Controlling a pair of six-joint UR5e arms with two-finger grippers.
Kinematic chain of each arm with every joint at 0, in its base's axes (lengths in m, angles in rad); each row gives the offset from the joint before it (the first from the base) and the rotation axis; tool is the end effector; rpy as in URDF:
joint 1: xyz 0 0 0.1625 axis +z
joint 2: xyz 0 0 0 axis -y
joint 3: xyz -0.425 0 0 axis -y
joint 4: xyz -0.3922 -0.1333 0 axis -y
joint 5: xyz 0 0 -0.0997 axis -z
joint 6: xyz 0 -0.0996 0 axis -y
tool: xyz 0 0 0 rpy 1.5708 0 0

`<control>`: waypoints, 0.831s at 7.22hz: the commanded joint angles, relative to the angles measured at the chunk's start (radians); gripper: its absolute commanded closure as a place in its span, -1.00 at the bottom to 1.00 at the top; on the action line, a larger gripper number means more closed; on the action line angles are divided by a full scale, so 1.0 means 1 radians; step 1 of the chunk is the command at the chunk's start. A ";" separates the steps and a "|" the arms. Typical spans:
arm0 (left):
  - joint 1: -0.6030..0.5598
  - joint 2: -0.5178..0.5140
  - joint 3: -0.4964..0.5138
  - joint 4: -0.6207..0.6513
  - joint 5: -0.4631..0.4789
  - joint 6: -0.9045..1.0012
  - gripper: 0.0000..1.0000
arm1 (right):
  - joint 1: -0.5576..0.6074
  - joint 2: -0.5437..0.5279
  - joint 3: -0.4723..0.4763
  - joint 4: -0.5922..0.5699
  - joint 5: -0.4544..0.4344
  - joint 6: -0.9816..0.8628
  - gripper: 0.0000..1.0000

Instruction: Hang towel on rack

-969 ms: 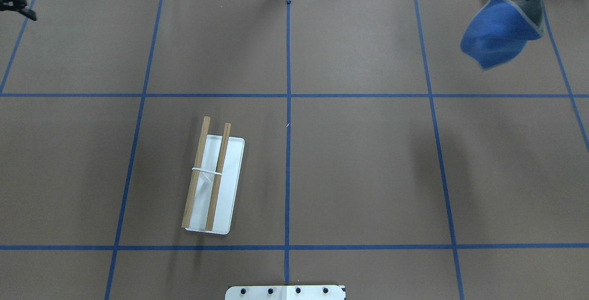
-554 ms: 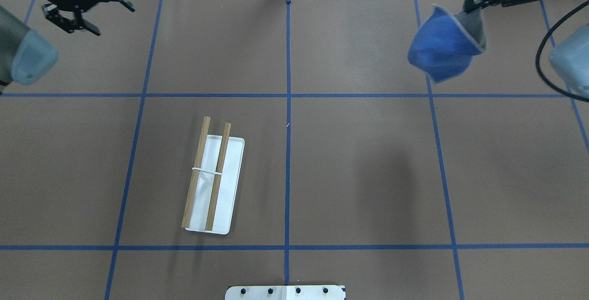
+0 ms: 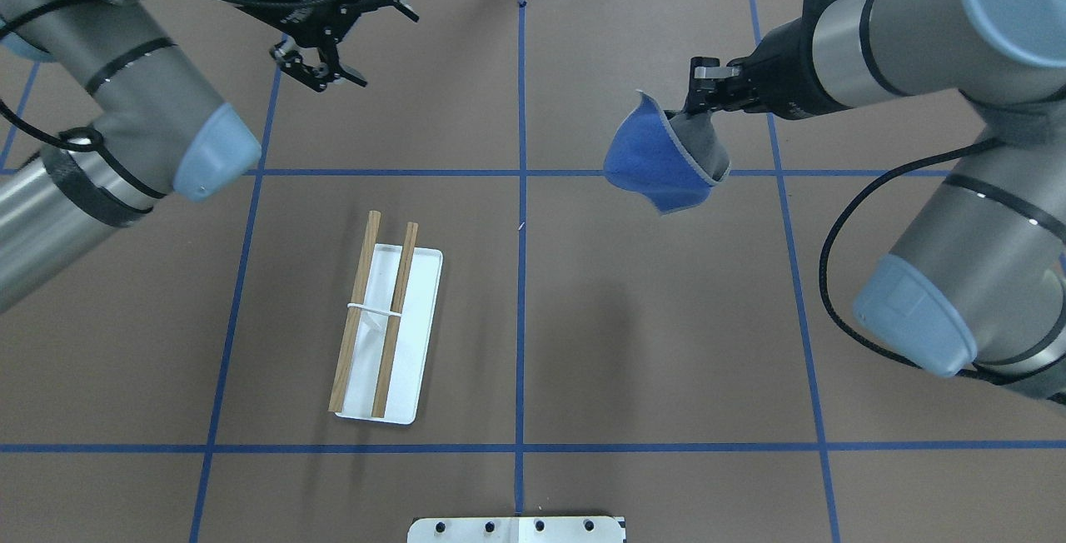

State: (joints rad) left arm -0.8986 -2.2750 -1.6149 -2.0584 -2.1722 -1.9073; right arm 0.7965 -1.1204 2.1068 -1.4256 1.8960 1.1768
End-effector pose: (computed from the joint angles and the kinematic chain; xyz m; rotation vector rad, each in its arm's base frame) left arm 0.3588 -0.5744 0.1524 -0.1725 1.3161 -0.6835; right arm -0.2975 -0.4493 0.1679 0.3888 -1.0905 0.1727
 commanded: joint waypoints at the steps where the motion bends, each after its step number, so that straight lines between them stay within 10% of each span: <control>1: 0.158 -0.107 0.001 -0.015 0.211 -0.171 -0.96 | -0.060 0.007 0.012 -0.003 -0.080 0.023 1.00; 6: 0.291 -0.208 0.021 -0.029 0.345 -0.285 -0.96 | -0.088 0.007 0.019 -0.003 -0.118 0.020 1.00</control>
State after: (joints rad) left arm -0.6336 -2.4699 -1.6056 -2.0808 -1.8674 -2.1881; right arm 0.7093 -1.1137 2.1209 -1.4281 1.7792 1.1970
